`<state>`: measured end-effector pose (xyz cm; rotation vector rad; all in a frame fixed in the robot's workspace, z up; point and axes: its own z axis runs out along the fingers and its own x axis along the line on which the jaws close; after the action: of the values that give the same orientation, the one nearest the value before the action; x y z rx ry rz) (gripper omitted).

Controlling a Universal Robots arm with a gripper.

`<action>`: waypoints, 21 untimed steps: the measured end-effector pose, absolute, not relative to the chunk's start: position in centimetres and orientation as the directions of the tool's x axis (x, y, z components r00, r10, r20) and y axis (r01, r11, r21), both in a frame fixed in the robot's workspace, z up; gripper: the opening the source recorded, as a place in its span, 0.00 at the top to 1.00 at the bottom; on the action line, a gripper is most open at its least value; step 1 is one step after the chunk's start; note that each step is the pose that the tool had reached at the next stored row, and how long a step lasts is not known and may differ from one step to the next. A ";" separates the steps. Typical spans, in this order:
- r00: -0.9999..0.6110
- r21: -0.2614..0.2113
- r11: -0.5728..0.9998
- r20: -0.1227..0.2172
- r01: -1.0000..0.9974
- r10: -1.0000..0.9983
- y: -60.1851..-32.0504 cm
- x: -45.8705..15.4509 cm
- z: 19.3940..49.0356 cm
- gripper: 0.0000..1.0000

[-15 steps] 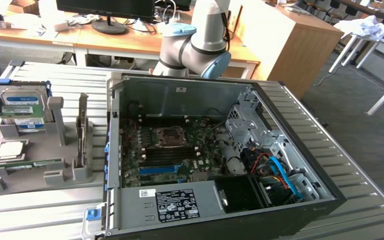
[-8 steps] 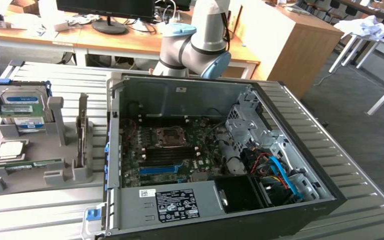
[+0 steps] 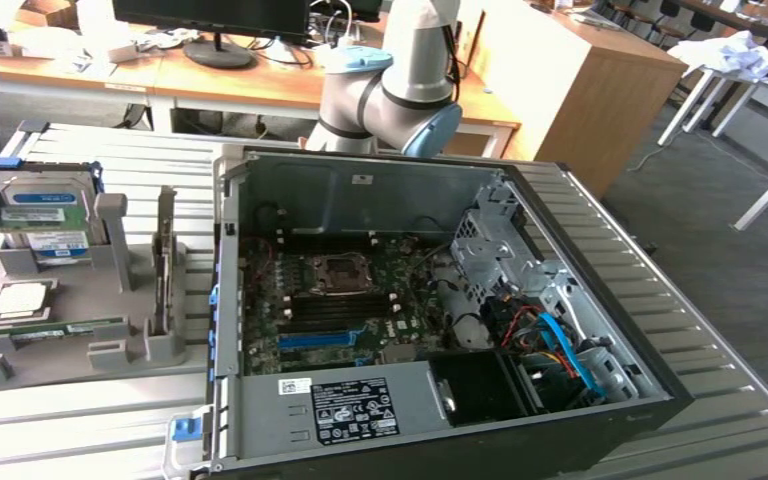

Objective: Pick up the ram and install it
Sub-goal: 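Pick up the ram and move it above insertion slot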

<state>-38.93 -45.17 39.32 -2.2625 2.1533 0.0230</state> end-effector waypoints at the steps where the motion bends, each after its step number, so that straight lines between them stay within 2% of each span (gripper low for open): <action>1: 0.050 -0.003 -0.049 -0.023 -0.999 -0.999 -45.2 -38.9 39.3 0.88; 21: 0.050 -0.003 -0.049 -0.023 -0.999 -0.999 -45.2 -38.9 39.8 0.88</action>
<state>-38.88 -45.17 39.83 -2.2627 2.1534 0.0230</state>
